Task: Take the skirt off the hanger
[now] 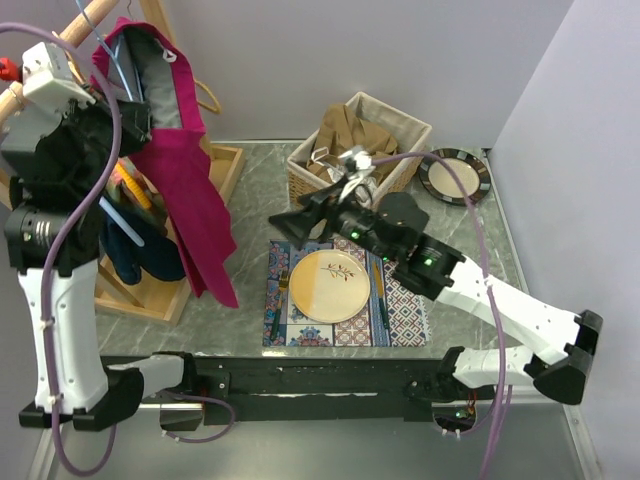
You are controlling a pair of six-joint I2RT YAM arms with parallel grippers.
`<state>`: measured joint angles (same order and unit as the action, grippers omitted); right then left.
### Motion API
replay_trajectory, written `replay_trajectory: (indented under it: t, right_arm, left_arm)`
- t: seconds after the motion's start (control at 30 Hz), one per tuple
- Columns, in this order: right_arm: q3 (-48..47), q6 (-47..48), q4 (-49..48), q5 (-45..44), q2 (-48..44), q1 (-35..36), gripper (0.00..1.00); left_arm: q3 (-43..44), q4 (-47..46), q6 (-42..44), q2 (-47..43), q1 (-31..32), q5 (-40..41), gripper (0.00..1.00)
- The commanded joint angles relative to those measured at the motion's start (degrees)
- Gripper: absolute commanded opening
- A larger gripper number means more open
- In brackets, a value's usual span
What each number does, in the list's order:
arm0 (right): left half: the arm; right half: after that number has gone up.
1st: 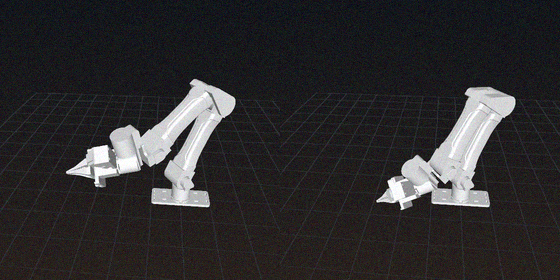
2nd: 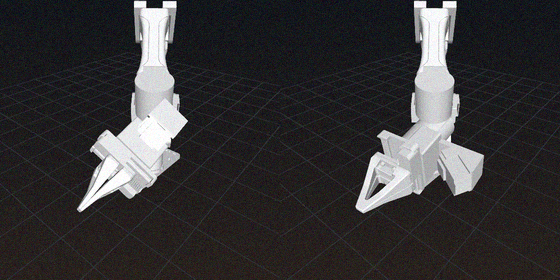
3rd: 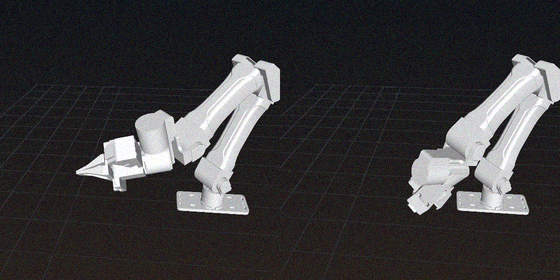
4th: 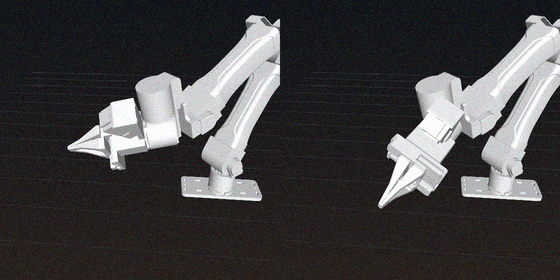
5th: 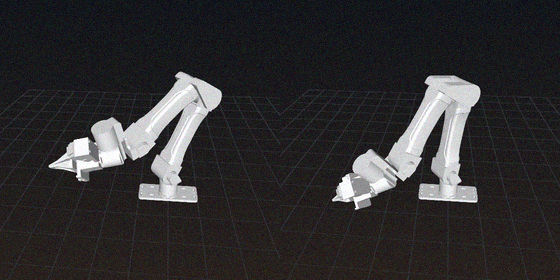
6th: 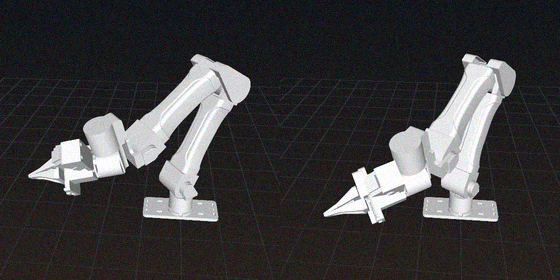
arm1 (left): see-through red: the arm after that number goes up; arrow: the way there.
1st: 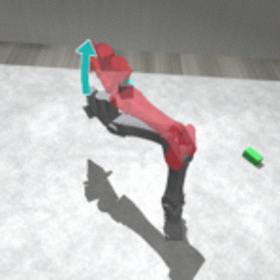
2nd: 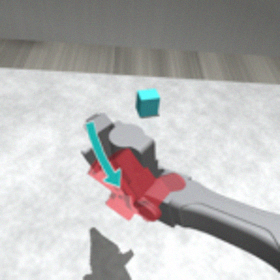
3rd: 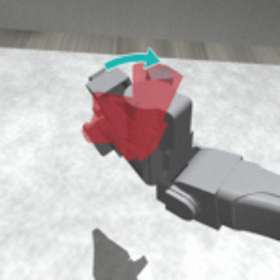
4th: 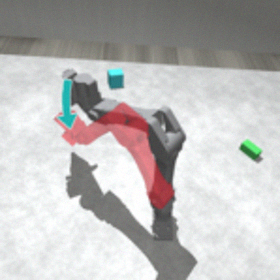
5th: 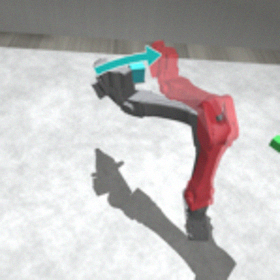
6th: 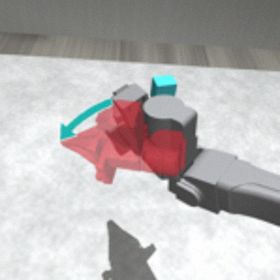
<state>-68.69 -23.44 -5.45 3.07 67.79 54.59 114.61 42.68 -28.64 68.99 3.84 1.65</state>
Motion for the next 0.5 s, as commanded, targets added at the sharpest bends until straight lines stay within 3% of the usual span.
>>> replay_trajectory:
  t: [0.0, 0.27, 0.47]
  right_arm:
    - [-5.76, 1.38, -2.28, -2.45, 2.08, 4.99, 1.0]
    - [-7.6, 3.75, -2.28, -5.79, 3.49, 7.73, 1.0]
    - [-13.9, 7.17, 0.97, -18.43, 2.7, 6.76, 1.0]
  left_arm:
    - [-0.61, -10.86, -2.64, -3.86, 0.3, -8.67, 0.01]
    - [-0.61, -8.14, -2.65, -4.83, 0.21, -13.07, 0.01]
    - [-3.15, -7.34, -3.7, -7.02, 0.29, -19.13, 0.01]
